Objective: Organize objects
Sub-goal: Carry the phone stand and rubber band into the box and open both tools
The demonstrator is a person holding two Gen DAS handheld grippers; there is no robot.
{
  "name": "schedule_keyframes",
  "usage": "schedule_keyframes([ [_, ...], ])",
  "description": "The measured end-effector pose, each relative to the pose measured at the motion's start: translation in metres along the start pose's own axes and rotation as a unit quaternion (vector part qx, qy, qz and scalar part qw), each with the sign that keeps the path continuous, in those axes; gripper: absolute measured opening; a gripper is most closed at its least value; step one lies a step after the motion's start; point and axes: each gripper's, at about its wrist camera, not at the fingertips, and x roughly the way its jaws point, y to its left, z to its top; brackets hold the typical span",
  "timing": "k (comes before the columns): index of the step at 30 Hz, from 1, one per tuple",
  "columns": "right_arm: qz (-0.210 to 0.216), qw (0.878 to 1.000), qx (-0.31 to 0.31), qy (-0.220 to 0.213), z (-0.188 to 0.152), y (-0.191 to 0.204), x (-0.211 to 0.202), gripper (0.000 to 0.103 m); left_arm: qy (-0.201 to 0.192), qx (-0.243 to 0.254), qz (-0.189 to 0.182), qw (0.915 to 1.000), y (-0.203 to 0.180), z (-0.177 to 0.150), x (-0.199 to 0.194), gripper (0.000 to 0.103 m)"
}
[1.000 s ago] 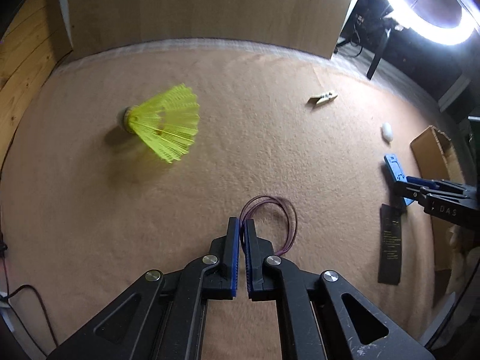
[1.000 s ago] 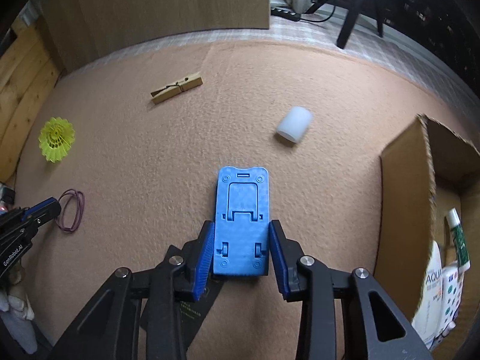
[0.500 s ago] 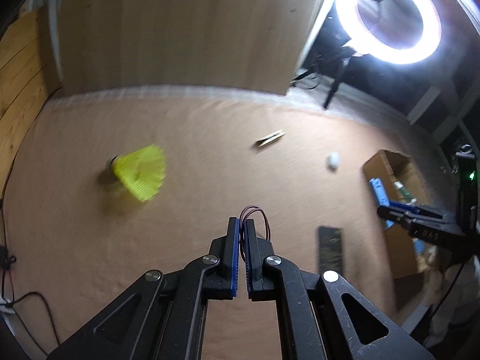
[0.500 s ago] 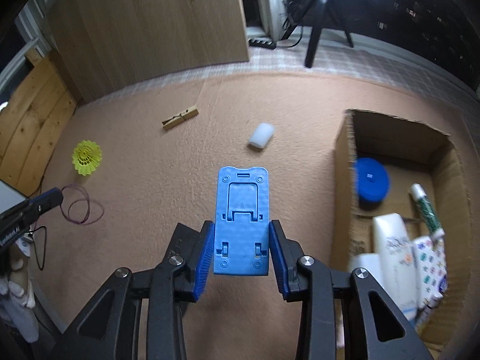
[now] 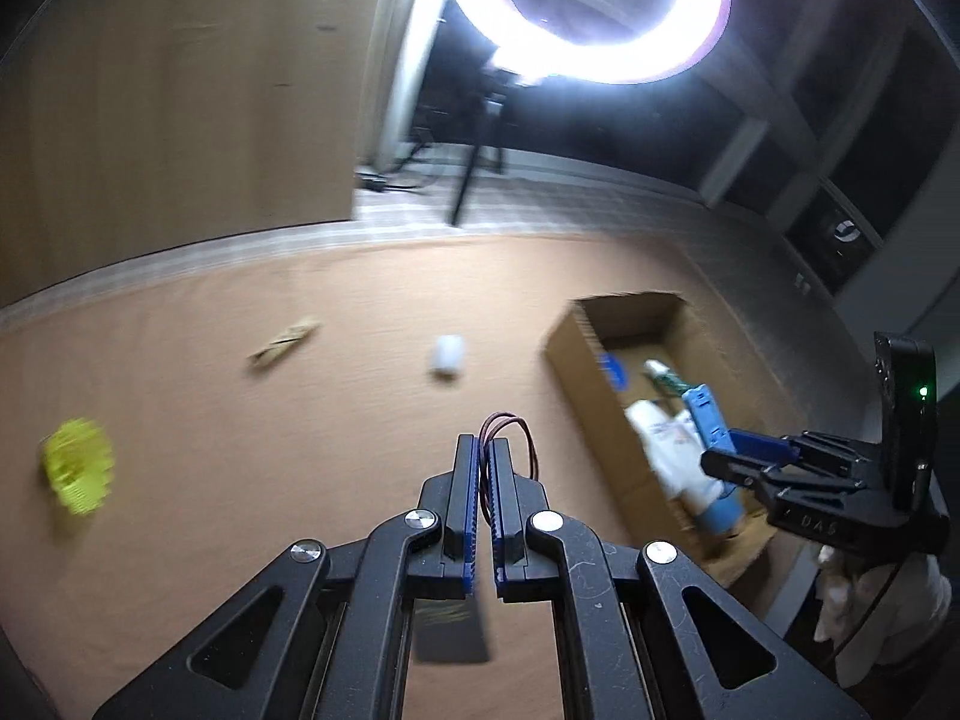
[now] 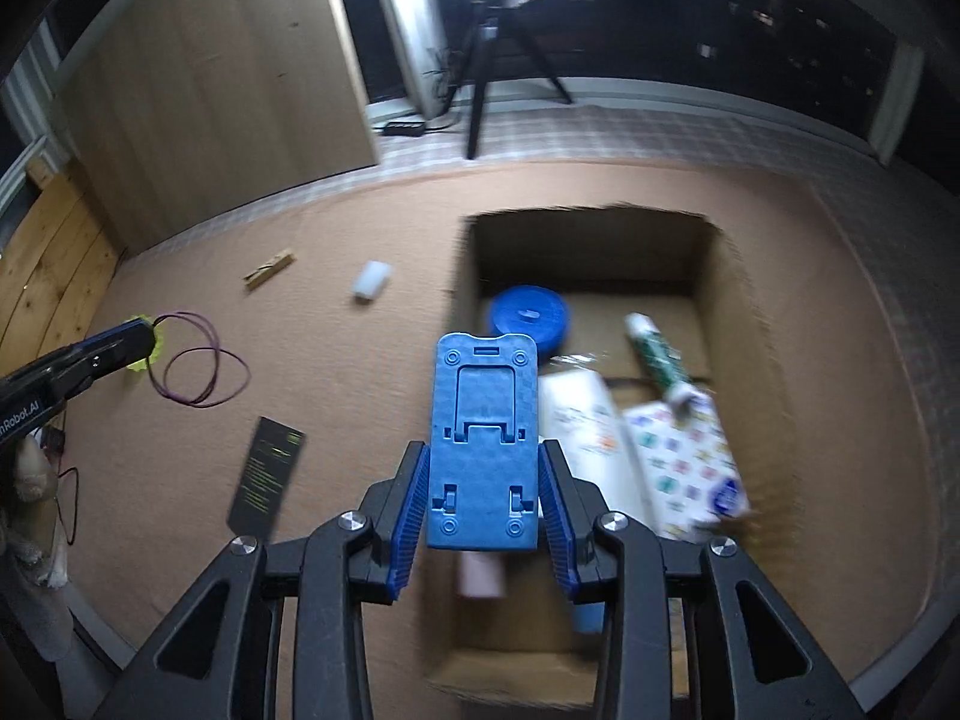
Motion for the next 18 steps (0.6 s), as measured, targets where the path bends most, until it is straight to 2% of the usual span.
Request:
schedule_keyframes([
  [8,-0.020,0.999,0.024,0.006,-0.014,-0.038,-0.006,0.033,0.019,0.048,-0.042,0.9978,-0.079,0.017,0.053,0.003],
  [13,-0.025,0.999,0.032,0.013,-0.022,-0.052,-0.005,0.033,0.035,0.069,-0.054,0.9956,-0.109,0.017,0.075,0.003],
  [18,-0.026,0.999,0.039,0.020,-0.028,-0.062,0.000,0.033,0.051,0.086,-0.052,0.9936,-0.126,0.013,0.093,0.003],
])
